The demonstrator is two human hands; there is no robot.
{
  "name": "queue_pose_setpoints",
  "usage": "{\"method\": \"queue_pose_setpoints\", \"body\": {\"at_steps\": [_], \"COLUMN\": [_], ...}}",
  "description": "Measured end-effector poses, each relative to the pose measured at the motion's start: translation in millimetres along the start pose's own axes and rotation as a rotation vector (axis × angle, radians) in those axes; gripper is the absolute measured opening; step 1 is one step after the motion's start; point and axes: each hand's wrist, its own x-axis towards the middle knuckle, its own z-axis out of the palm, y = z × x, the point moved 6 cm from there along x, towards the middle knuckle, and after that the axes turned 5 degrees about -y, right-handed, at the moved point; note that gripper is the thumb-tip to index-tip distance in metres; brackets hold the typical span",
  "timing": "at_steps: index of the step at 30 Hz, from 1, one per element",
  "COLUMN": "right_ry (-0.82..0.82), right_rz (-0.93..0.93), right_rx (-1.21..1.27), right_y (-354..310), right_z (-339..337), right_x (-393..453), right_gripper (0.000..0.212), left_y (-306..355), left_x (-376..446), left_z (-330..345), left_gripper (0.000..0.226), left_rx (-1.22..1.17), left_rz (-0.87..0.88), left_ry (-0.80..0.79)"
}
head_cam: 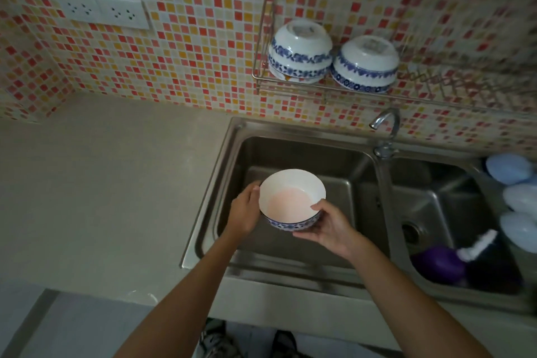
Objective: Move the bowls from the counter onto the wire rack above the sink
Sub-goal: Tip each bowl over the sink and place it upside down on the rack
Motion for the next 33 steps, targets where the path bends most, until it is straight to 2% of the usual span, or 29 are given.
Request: {"method": "queue_pose_setpoints", "body": {"at_steps": [3,6,8,11,13,20,26,30,33], "right_ry": [0.045,0.117,0.178,0.212,0.245,0.449,0.58,0.573,0.532], "right_rz": [-0.014,-0.045,-0.073,-0.09,-0.095,-0.182,-0.332,-0.43,-0.475], "right_rx": [-0.048,-0.12,-0.199,-0.281,-0.356,-0.652,-1.135,-1.374,-1.506], "right_y": [-0.2,-1.3,-2.8,-3.1,-3.0,0.6,-10.7,-14.0,-11.9], "right_z": [-28.9,-56.3,-71.4,-82.9,-88.1,-98.3,-92.1,-79.6,-72.1], "right_x": [-6.1,-9.2,-10.2,-10.6,-8.1,4.2,0.0,-2.9,-3.0], "right_gripper": [0.039,0.037,0.046,0.051,0.053,0.057,0.064,0.077,0.078], "left_y": [-32.3,-72.0,-92.6,-111.1,-115.0,-114.8,-118.3,-118.8,-117.2], "left_x": [-17.9,-34.7,-44.7,-54.6,-56.3,-53.9,-53.5,-53.6,-54.2], "left_z": [19.3,40.0,47.0,52.1,53.5,56.0,55.5,55.7,54.9], "left_gripper": [0.039,0.048,0.063,0.101,0.11,0.115,0.109,0.109,0.107], "left_rx": [0.246,0.573,0.718,0.909,0.997,0.999,0.981,0.981,0.986], "left_rz": [-0.045,-0.049,-0.063,-0.037,-0.029,-0.055,-0.045,-0.045,-0.046], "left_ry": [0.013,-0.16,-0.243,-0.287,-0.292,-0.31,-0.288,-0.281,-0.29]}}
